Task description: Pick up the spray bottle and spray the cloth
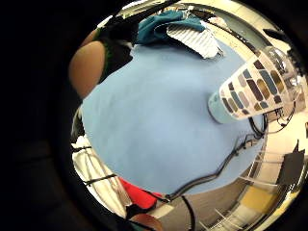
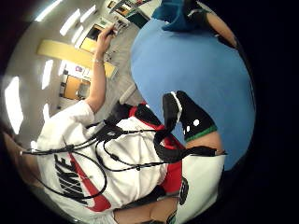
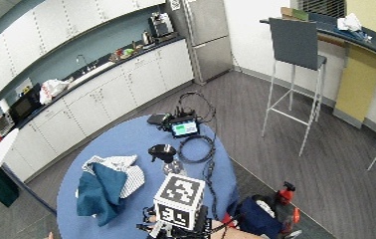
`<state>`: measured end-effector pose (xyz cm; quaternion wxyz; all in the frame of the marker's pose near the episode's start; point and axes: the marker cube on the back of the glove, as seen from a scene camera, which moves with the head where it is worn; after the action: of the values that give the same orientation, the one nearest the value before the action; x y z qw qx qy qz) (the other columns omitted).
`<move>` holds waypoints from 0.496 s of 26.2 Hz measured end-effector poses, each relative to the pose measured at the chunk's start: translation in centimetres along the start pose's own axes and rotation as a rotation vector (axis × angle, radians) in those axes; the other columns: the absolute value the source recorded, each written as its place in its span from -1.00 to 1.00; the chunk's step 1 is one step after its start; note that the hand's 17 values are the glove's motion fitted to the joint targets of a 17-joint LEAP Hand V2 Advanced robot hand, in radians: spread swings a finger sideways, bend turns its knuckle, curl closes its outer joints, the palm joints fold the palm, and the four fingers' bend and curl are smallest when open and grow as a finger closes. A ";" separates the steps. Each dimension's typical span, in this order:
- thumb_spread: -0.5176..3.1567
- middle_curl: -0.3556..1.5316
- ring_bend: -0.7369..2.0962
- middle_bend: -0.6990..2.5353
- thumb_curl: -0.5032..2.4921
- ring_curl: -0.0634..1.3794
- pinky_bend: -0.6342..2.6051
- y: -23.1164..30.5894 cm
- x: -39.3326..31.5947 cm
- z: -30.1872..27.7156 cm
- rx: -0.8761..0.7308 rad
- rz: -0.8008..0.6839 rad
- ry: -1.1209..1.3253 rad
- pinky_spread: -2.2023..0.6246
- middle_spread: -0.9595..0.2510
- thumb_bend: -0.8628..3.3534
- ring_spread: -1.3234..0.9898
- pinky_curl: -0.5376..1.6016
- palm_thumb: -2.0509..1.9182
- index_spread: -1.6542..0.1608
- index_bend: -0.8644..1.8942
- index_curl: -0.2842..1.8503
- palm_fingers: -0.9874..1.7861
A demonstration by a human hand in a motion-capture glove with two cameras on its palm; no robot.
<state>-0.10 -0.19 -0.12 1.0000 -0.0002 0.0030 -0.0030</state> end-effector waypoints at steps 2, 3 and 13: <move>-0.46 -0.52 -0.31 -0.35 -0.59 -0.82 -0.33 -0.1 -0.1 0.0 0.000 -0.006 0.003 0.62 0.56 -0.43 0.16 -0.40 0.29 0.58 -0.25 -0.67 0.19; -0.42 -0.50 -0.31 -0.34 -0.58 -0.79 -0.32 -0.2 -0.2 0.0 -0.001 -0.009 0.004 0.63 0.55 -0.43 0.16 -0.38 0.30 0.56 -0.25 -0.64 0.18; -0.21 -0.40 -0.33 -0.34 -0.53 -0.68 -0.31 -0.1 -0.4 0.3 0.010 -0.004 -0.015 0.67 0.54 -0.44 0.17 -0.31 0.33 0.45 -0.26 -0.56 0.16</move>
<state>-0.46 -0.29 0.14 1.0000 0.0048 -0.0045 -0.0048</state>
